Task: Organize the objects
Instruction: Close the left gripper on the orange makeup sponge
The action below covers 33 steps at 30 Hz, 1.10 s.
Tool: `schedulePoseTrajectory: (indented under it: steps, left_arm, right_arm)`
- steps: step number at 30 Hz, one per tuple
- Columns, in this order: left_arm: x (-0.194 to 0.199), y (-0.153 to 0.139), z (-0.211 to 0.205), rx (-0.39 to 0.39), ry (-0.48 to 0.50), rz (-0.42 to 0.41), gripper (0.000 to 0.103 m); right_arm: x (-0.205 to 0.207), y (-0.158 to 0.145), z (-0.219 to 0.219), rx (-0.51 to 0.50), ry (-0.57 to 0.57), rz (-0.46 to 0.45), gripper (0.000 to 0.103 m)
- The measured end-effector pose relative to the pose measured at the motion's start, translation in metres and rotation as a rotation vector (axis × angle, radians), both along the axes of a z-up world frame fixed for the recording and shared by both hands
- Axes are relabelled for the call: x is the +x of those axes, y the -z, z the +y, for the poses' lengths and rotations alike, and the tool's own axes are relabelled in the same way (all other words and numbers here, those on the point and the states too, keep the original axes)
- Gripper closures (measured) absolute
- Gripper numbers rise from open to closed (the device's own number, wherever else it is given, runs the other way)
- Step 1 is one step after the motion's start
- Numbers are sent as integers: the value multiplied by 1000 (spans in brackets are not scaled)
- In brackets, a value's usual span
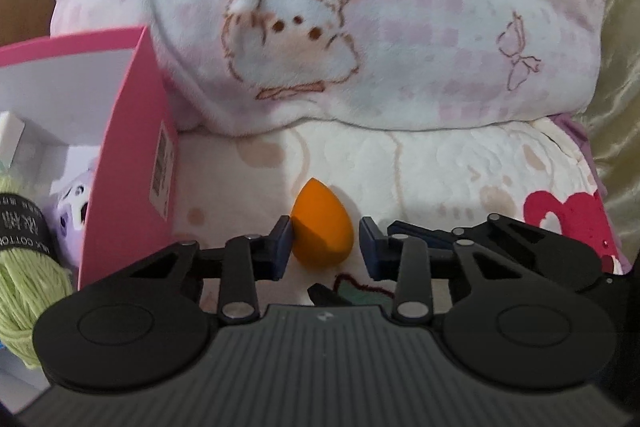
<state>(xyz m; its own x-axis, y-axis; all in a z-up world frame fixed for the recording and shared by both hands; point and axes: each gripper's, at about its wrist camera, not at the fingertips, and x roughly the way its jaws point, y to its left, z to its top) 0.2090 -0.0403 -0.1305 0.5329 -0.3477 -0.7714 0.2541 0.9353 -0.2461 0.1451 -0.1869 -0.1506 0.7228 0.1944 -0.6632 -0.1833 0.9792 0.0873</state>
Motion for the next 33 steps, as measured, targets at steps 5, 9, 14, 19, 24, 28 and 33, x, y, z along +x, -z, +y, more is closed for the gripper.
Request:
schedulePoseTrajectory:
  steps: [5,9,14,19,24,28,33]
  left_arm:
    - [3,2,3,-37,-12,2,70]
    - [6,2,4,-57,-7,0,76]
    - [6,5,4,-59,-6,10,76]
    - [5,7,3,-67,-13,20,76]
    - [3,7,5,-102,-17,41,76]
    - [2,5,4,-108,-11,51,76]
    - [-1,2,1,-96,-4,50,76]
  right_arm:
    - [5,5,3,-1,-26,-4,43]
    - [10,9,4,-6,-30,-8,51]
    - [24,17,3,-1,7,27,54]
    - [24,18,6,-20,2,11,60]
    - [20,12,11,-58,-6,28,62]
    - [17,11,10,-56,-7,32,62]
    - [13,11,8,-51,-7,36,62]
